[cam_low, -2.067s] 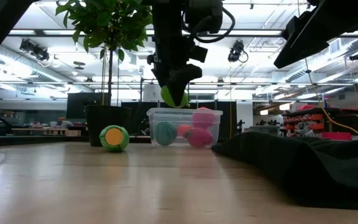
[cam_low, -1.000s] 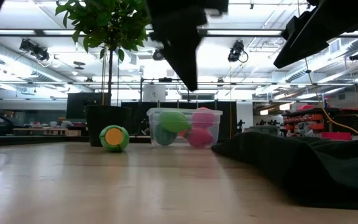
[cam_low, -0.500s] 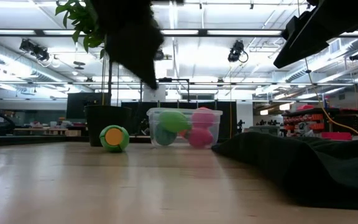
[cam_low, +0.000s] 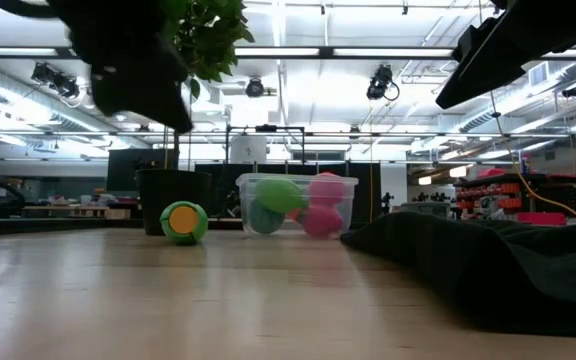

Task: Pick and placing Produce into tupperware
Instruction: Put the green corn into the transparent bin

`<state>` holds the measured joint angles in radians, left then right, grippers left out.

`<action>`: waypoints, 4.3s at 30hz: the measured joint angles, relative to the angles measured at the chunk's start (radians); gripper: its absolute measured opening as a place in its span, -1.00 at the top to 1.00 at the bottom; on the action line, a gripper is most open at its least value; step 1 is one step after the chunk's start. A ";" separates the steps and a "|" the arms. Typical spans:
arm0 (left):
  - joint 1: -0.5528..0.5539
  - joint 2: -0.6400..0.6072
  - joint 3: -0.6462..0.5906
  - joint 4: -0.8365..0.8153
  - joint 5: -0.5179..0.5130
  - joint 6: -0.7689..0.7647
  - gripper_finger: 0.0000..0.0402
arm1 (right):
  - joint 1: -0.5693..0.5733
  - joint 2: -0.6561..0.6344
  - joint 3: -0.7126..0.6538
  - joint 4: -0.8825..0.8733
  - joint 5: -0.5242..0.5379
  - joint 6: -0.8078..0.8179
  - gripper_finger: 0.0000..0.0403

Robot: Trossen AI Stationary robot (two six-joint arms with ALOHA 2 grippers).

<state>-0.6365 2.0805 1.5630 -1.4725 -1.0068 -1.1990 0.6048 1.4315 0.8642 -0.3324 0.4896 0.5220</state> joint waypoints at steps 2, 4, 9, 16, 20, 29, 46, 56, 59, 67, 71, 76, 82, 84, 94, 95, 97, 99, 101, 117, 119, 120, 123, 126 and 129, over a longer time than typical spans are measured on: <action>-0.026 -0.005 0.000 -0.006 0.014 0.037 -0.24 | 0.000 0.000 0.000 0.002 0.000 0.000 -0.09; -0.050 -0.009 0.000 -0.008 0.019 0.091 -0.23 | 0.000 0.000 0.000 0.002 0.000 -0.001 -0.09; -0.091 -0.012 0.000 -0.015 0.046 0.234 -0.23 | 0.000 0.000 0.000 0.009 0.000 -0.006 -0.09; -0.089 -0.012 0.000 -0.030 -0.034 0.176 -0.23 | 0.000 0.000 0.000 0.025 0.000 -0.021 -0.09; -0.043 -0.015 -0.012 -0.091 -0.090 -0.281 -0.23 | 0.000 0.000 0.000 0.028 0.000 -0.021 -0.09; -0.009 -0.014 -0.220 0.065 0.000 -0.585 -0.18 | 0.000 0.000 0.000 0.035 0.000 -0.049 -0.09; -0.101 -0.011 -0.299 0.469 -0.342 -0.814 0.12 | -0.035 0.000 0.000 0.101 0.012 -0.183 -0.09; -0.024 0.009 -0.342 0.763 -0.251 -0.542 0.12 | -0.068 0.000 0.000 0.107 0.006 -0.271 -0.09; -0.008 0.022 -0.344 0.761 -0.197 -0.551 0.14 | -0.074 0.000 0.000 0.107 0.003 -0.289 -0.09; 0.015 0.081 -0.345 0.746 -0.150 -0.616 0.14 | -0.075 0.000 0.000 0.106 -0.001 -0.290 -0.09; 0.029 0.099 -0.344 0.742 -0.152 -0.608 0.14 | -0.075 0.000 0.000 0.107 -0.001 -0.288 -0.09; 0.052 0.126 -0.344 0.743 -0.161 -0.596 0.14 | -0.073 0.000 0.000 0.114 -0.001 -0.278 -0.09; 0.074 0.157 -0.344 0.756 -0.158 -0.599 0.14 | -0.072 0.001 0.000 0.114 -0.001 -0.260 -0.09; 0.074 0.158 -0.344 0.756 -0.159 -0.598 0.14 | -0.072 0.000 0.000 0.114 -0.002 -0.258 -0.09; 0.091 0.158 -0.344 0.750 -0.160 -0.596 0.14 | -0.072 0.000 0.000 0.114 -0.001 -0.253 -0.09; 0.093 0.158 -0.344 0.749 -0.161 -0.596 0.14 | -0.072 0.000 0.000 0.114 -0.001 -0.253 -0.09; 0.097 0.158 -0.344 0.748 -0.160 -0.596 0.14 | -0.072 0.000 0.000 0.114 -0.001 -0.253 -0.09; 0.103 0.158 -0.344 0.748 -0.160 -0.596 0.14 | -0.072 0.000 0.000 0.114 -0.001 -0.253 -0.09; 0.104 0.158 -0.344 0.747 -0.160 -0.595 0.14 | -0.072 0.000 0.000 0.114 -0.001 -0.253 -0.09; 0.100 0.158 -0.344 0.735 -0.158 -0.582 0.42 | -0.072 0.000 0.000 0.114 -0.001 -0.255 -0.09; 0.097 0.158 -0.344 0.736 -0.154 -0.568 0.52 | -0.072 0.000 0.000 0.114 -0.001 -0.255 -0.09; 0.094 0.158 -0.344 0.735 -0.152 -0.556 0.57 | -0.072 0.000 0.000 0.114 -0.001 -0.255 -0.09; 0.088 0.158 -0.343 0.711 -0.138 -0.545 0.71 | -0.072 0.000 0.000 0.114 -0.001 -0.255 -0.09; 0.081 0.157 -0.343 0.662 -0.124 -0.578 0.84 | -0.072 0.000 0.000 0.114 -0.001 -0.255 -0.09; 0.070 0.157 -0.344 0.597 -0.109 -0.643 0.94 | -0.072 0.000 0.000 0.114 -0.002 -0.255 -0.09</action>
<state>-0.5665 2.2379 1.2191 -0.8754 -1.1155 -1.8416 0.5330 1.4319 0.8646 -0.2180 0.4874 0.2668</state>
